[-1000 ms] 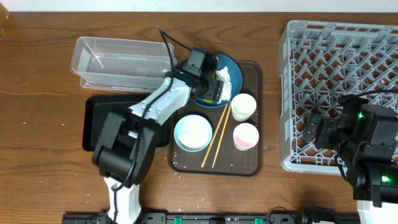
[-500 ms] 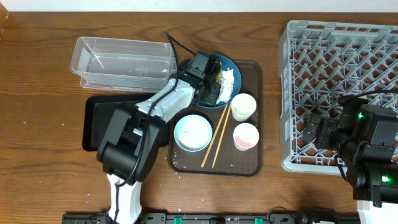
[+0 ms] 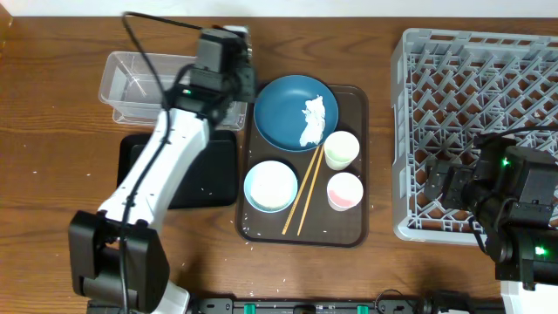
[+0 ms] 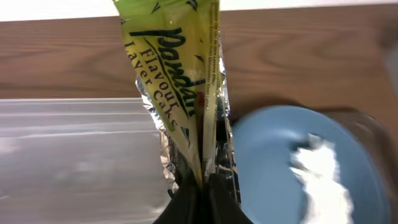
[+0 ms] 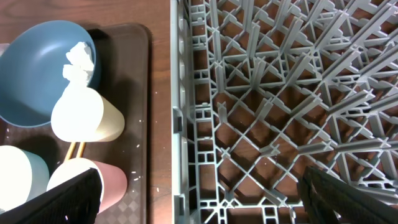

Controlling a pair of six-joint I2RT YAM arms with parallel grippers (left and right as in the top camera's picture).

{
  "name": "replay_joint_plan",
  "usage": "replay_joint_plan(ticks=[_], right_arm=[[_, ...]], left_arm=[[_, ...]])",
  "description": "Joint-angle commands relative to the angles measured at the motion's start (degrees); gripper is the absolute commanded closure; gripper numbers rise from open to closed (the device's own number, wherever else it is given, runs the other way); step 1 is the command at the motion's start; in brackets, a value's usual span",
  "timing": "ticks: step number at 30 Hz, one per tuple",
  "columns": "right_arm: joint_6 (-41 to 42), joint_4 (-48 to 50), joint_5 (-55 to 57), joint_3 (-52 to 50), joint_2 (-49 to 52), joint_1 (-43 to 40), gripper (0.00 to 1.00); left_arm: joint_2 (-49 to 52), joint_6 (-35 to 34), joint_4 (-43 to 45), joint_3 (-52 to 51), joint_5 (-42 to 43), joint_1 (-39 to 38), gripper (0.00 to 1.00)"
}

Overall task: Sort waste into correct bins and load items into the dishwasher rack
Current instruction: 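Carry the wrapper to the clear plastic bin and release it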

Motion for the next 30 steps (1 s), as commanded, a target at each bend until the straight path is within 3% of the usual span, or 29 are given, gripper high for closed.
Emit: replay_joint_plan(ticks=[1, 5, 10, 15, 23, 30], right_arm=[[0.35, -0.02, -0.42, 1.16, -0.35, 1.25, 0.01], [0.37, -0.02, -0.42, 1.16, -0.35, 1.25, 0.01], [0.35, 0.00, -0.42, 1.16, -0.35, 1.25, 0.01], [0.37, 0.00, -0.42, 1.16, -0.35, 1.25, 0.01], [0.37, -0.04, -0.42, 1.16, -0.35, 1.25, 0.01], [0.39, -0.33, -0.55, 1.16, -0.35, 1.25, 0.01]], left_arm=[[1.60, 0.02, -0.31, -0.07, -2.21, 3.21, 0.83], [2.21, 0.02, -0.31, -0.13, -2.19, 5.55, 0.47], [2.19, -0.02, -0.55, -0.13, 1.90, 4.94, 0.35], [2.32, -0.44, -1.79, -0.22, 10.88, 0.37, 0.33], [6.88, -0.39, 1.31, -1.03, 10.54, -9.70, 0.28], [15.76, -0.44, 6.40, -1.03, 10.58, -14.05, 0.27]])
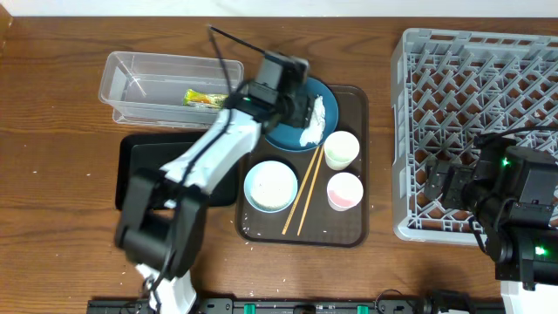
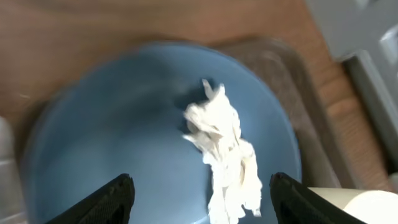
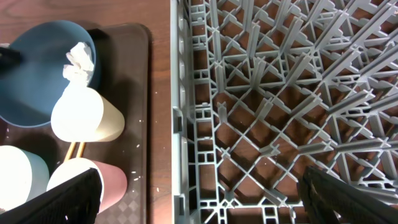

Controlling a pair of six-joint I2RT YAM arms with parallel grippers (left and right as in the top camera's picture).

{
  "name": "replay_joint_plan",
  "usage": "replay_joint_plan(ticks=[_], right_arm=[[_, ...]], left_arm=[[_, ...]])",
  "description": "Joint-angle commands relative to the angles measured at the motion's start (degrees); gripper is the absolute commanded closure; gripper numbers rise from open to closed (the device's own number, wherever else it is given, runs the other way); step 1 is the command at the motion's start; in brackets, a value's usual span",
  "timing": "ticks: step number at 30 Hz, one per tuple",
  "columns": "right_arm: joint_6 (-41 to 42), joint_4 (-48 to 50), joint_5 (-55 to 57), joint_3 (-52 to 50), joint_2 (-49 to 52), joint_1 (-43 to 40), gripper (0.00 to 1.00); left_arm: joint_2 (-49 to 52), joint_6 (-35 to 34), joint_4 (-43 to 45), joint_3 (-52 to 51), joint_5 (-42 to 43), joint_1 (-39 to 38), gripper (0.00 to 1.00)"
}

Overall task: Sort waste into correct bins and load items into the dishwasher rack
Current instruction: 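Carry the wrapper to the clear plastic bin and release it, then grasp the white tissue on the blue plate with the left gripper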

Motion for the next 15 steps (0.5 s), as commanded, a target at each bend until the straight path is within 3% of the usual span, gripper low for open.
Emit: replay_joint_plan(ticks=[1, 7, 9, 13, 15], right_arm=[[0.39, -0.39, -0.63, 1.18, -0.33, 1.25, 0.01], [0.39, -0.63, -0.66, 1.18, -0.33, 1.25, 0.01], [0.39, -0.68, -0.66, 1.18, -0.35, 1.25, 0.01], [0.39, -0.68, -0.63, 1.18, -0.33, 1.25, 0.01], [0.39, -0.68, -0.63, 1.18, -0.33, 1.25, 0.01]], left_arm=[[4.22, -0.09, 1.92, -0.79, 0.66, -1.40, 0.27], [8.87, -0.04, 5.31, -0.79, 0.96, -3.87, 0.28], [9.40, -0.04, 5.31, -0.79, 0.94, -4.22, 0.40], [8.66, -0.04, 5.27, -0.74, 0.94, -3.67, 0.79], [7.56, -0.04, 5.05, -0.74, 0.92, -3.06, 0.92]])
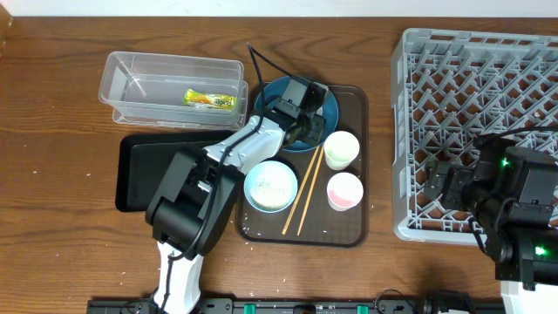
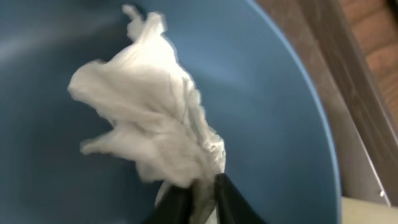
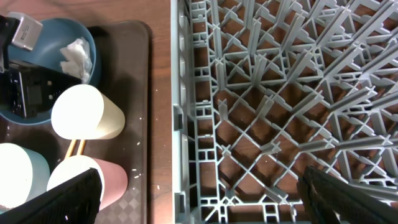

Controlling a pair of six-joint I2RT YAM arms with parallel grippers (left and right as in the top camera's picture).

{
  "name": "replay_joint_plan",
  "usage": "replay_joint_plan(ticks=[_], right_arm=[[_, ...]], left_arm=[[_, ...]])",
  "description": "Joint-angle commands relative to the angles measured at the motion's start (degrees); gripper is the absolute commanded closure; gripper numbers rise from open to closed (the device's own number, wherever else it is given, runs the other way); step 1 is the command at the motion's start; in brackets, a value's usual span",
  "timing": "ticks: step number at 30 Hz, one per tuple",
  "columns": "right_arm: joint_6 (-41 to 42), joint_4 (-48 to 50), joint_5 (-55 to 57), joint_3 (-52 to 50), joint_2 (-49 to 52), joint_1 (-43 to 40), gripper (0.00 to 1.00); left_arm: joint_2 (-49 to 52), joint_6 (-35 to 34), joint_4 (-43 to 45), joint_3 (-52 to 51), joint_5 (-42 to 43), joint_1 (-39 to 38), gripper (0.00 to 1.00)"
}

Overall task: Sort waste into correct bins and load items into the dishwasher rack
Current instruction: 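Grasp the white tissue on the blue plate with the left gripper, then carry the tissue to the clear plastic bin and release it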

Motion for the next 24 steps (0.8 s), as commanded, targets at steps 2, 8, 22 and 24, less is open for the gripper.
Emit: replay_joint_plan(ticks=[2, 8, 22, 24], right_arm=[[0.37, -0.24, -0.44, 1.16, -0.33, 1.25, 0.01], [0.15, -0.17, -0.42, 1.16, -0.33, 1.25, 0.01], [0.20, -0.20, -0.46, 1.16, -0.33, 1.25, 0.01], [0.20, -0.15, -0.46, 1.16, -0.35, 1.25, 0.01]], left_arm=[[-3.69, 0.55, -1.03, -0.22, 0.09, 2.25, 0.94], [-13.68, 0.55, -7.67, -0.20, -1.90, 7.48, 0.94], [-21.57, 0.59, -13.86, -0.24, -9.84, 23.98, 0.89], [-20.37, 0.57, -13.46, -0.24, -9.81, 25.49, 0.69]])
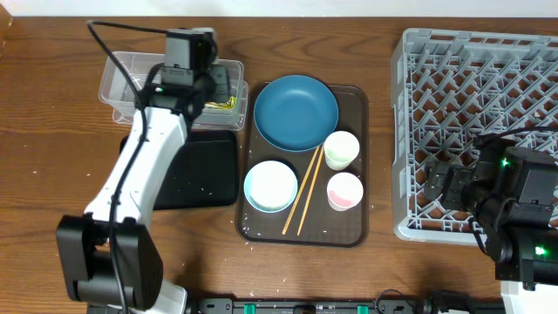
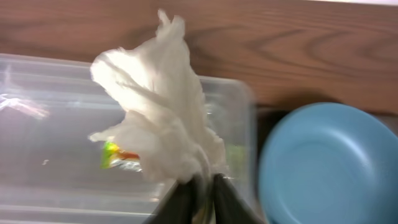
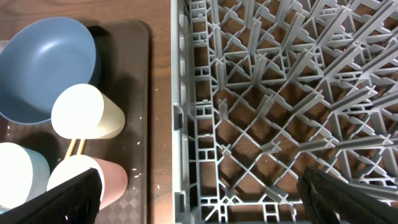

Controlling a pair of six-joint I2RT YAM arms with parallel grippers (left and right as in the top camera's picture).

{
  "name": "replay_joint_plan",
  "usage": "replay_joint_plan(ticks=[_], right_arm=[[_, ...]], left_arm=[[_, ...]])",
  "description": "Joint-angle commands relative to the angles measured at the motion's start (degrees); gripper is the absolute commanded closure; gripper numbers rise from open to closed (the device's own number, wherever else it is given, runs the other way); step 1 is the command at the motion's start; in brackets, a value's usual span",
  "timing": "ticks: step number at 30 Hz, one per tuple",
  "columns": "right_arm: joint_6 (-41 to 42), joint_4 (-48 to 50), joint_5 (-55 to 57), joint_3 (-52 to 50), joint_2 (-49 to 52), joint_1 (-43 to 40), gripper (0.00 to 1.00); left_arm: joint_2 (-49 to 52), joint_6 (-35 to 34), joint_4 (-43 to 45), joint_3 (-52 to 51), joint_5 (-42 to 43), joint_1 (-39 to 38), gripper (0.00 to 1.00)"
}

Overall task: Sort waste into correct bins and load items into the dishwasher rack
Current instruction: 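Carry the tissue to the clear plastic bin and release it, then grasp the pink cup on the brown tray with the left gripper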

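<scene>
My left gripper [image 2: 200, 186] is shut on a crumpled white tissue [image 2: 161, 124] and holds it over the right end of the clear plastic bin [image 1: 131, 78]. A green snack wrapper [image 2: 112, 151] lies inside that bin. The blue plate [image 1: 295, 112] on the brown tray [image 1: 353, 231] is bare. Also on the tray are a cream cup [image 1: 341, 149], a pink cup [image 1: 344, 190], a light blue bowl [image 1: 271, 186] and chopsticks [image 1: 302, 192]. My right gripper [image 3: 202, 199] hangs open over the near left corner of the grey dishwasher rack [image 3: 280, 93], holding nothing.
A black bin [image 1: 196, 174] sits in front of the clear bin, left of the tray. The rack [image 1: 479, 87] fills the right side of the table. The left arm reaches across the black bin.
My left gripper was shut on the tissue on the blue plate; now it holds the tissue over the clear bin's right end, and the plate is bare. The right arm has not moved.
My left gripper first held a green wrapper over the clear bin. Then the wrapper lay in the bin and the gripper stood open above the tissue on the plate. It then shut on the tissue, which now hangs over the bin.
</scene>
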Motion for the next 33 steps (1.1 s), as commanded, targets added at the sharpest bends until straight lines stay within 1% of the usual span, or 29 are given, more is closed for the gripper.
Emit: replay_joint_plan(ticks=[1, 2, 5, 9, 10, 13, 14, 18, 24, 27, 33], right_arm=[[0.20, -0.07, -0.42, 1.16, -0.35, 1.25, 0.01], [0.20, -0.09, -0.39, 1.16, -0.35, 1.25, 0.01], [0.20, -0.09, -0.42, 1.16, -0.35, 1.25, 0.01], [0.20, -0.33, -0.42, 1.16, -0.35, 1.25, 0.01], [0.20, -0.35, -0.39, 1.16, -0.35, 1.25, 0.01], [0.17, -0.33, -0.39, 1.16, -0.35, 1.25, 0.01], [0.20, -0.33, -0.37, 1.16, -0.35, 1.25, 0.01], [0.17, -0.24, 0.02, 1.16, -0.17, 1.25, 0.01], [0.20, -0.28, 0.00, 1.16, 0.72, 1.25, 0.01], [0.20, -0.33, 0.00, 1.16, 1.25, 1.25, 0.01], [0.20, -0.46, -0.04, 1.16, 2.01, 1.25, 0.01]], left_arm=[[2.36, -0.02, 0.37, -0.15, -1.11, 2.58, 0.58], [2.64, -0.02, 0.92, -0.15, -1.09, 3.21, 0.49], [2.45, 0.00, 2.69, -0.13, -1.07, 4.52, 0.37], [0.26, 0.00, 2.82, -0.11, -0.52, 4.94, 0.35], [-0.52, -0.02, 2.23, -0.11, 0.44, 4.83, 0.32], [-3.43, -0.07, -1.68, -0.11, 3.63, 4.13, 0.18], [-4.59, -0.09, -3.82, -0.11, 4.61, 3.74, 0.16], [-8.02, -3.69, -12.17, -0.13, 5.14, 1.29, 0.14], [-8.66, -5.66, -21.81, -0.46, 15.43, -5.46, 0.13], [-7.89, -6.01, -23.85, -1.51, 16.39, -10.71, 0.14], [-4.63, -6.16, -23.63, -2.43, 16.31, -22.29, 0.15]])
